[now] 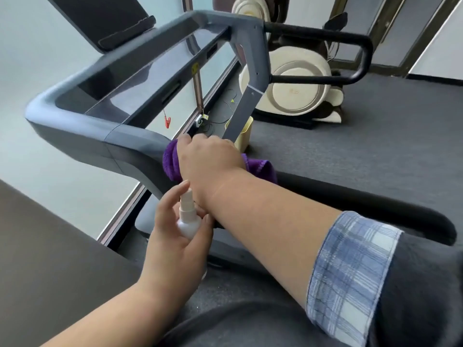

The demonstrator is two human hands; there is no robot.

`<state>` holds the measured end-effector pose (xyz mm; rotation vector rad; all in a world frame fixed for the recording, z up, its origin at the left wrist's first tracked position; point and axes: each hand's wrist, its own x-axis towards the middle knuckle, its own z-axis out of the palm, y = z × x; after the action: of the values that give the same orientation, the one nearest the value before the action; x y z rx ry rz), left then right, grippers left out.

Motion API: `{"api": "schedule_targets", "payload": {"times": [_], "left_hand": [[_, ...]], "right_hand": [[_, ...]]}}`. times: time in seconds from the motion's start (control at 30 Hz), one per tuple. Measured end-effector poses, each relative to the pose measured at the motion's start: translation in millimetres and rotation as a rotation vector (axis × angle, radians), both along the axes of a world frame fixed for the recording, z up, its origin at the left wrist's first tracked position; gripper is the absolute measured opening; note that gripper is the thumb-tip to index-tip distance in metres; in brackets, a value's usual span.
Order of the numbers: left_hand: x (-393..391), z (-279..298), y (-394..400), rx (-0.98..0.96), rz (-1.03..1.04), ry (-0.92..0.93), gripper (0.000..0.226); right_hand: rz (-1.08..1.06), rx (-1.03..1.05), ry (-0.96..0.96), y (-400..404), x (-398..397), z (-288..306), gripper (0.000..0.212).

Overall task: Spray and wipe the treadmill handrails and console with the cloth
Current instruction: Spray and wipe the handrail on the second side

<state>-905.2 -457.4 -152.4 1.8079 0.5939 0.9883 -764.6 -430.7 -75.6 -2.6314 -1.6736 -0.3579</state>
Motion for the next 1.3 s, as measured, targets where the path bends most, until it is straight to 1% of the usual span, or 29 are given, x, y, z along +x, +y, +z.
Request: {"api": "schedule_targets", "payload": {"times": [0.13, 0.23, 0.47, 0.5, 0.6, 0.73, 0.9, 0.97, 1.03, 1.13, 1.2, 1.3], "left_hand": [[10.7, 13.7, -9.0, -0.017, -0.086, -0.046, 0.071], [19.5, 19.4, -22.6, 0.018, -0.175, -0.052, 0.066], [48.2, 14.4, -74.9, 0.124, -0.361, -0.014, 0.068], [53.1, 14.6, -84.0, 0.131, -0.369, -0.002, 0.069], [67.2, 16.6, -114.2, 0.158, -0.362, 0.043, 0.07], [84.6, 20.3, -150.7, 0.124, -0.384, 0.028, 0.068], [104.3, 20.5, -189.6, 0.078, -0.403, 0.028, 0.06], [109.3, 18.7, -205.8, 0.091, -0.399, 0.06, 0.058], [113.9, 17.4, -221.5, 0.091, -0.391, 0.109, 0.058], [118.6, 16.0, -236.0, 0.07, -0.365, 0.147, 0.058], [121.7, 14.3, -243.0, 0.058, -0.319, 0.162, 0.057], [124.8, 9.7, -254.7, 0.038, -0.244, 0.18, 0.056]], "right_hand": [[0.019, 0.045, 0.125, -17.6, 9.2, 7.6, 0.041], [-0.014, 0.06, 0.182, -46.6, 21.3, 9.6, 0.044], [-0.085, 0.091, 0.127, -130.5, 51.6, 3.2, 0.031], [-0.089, 0.086, 0.125, -142.4, 56.8, 2.6, 0.032], [-0.107, 0.063, 0.122, -175.1, 70.6, 4.4, 0.045], [-0.111, 0.036, 0.157, -219.6, 87.5, 6.6, 0.03], [-0.133, 0.066, 0.175, -274.8, 110.2, 3.1, 0.032], [-0.14, 0.075, 0.226, -293.9, 119.3, 1.2, 0.037], [-0.173, 0.109, 0.333, -313.3, 128.1, -0.6, 0.047], [-0.2, 0.241, 0.498, -338.5, 137.0, -7.4, 0.052], [-0.186, 0.328, 0.567, -352.6, 143.6, -19.1, 0.053], [-0.214, 0.407, 0.657, -376.2, 154.1, -45.9, 0.063]]}}
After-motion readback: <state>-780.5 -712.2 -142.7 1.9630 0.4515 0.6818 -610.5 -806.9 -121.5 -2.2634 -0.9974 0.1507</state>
